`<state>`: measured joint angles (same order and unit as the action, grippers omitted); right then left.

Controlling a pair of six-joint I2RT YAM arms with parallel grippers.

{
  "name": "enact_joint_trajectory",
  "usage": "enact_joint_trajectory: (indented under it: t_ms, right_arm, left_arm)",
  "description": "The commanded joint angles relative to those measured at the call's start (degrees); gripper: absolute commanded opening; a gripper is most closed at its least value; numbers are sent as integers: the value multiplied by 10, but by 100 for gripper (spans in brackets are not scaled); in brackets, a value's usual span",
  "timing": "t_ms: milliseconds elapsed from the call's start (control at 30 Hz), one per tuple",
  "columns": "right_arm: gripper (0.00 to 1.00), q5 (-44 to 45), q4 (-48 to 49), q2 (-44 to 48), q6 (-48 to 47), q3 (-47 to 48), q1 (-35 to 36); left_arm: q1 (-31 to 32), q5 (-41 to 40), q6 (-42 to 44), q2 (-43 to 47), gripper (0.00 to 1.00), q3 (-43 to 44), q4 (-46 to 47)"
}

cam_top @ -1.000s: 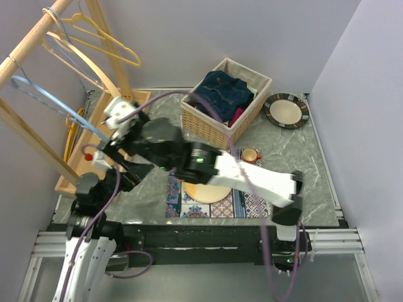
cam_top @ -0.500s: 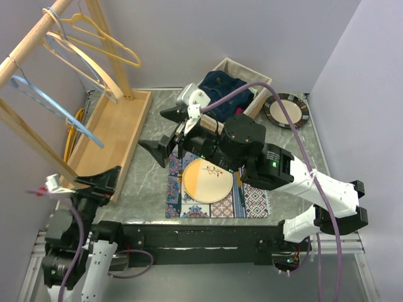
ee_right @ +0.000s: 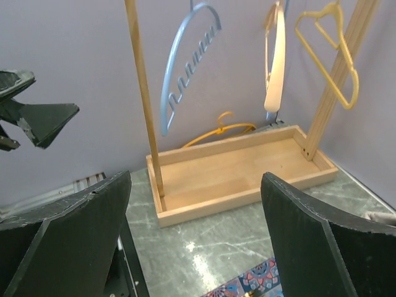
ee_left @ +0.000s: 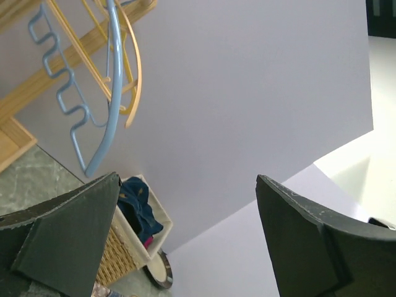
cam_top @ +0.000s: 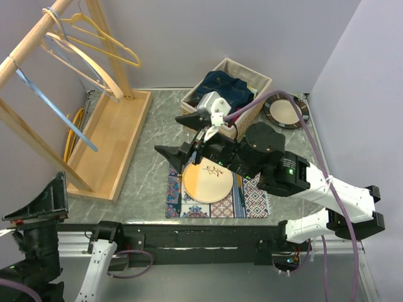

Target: Remove the skirt from the hanger

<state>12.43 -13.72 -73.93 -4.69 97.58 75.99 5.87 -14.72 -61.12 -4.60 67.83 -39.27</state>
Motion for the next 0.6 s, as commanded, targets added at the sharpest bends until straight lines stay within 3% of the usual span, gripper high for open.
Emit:
enact_joint_trajectory:
  t_ms: [0,233,567]
  right_arm:
    - [92,7,29,26,4,-12,3]
    - [92,-9,83,69,9,-92,2]
    - [93,-7,110,103,-1,-145,2]
  left_arm:
    - [-2,-12,65,-69,94,17,57]
    - [-2,1,131,-241,88,83,78]
    - [-2,-46,166,-313,84,100,97]
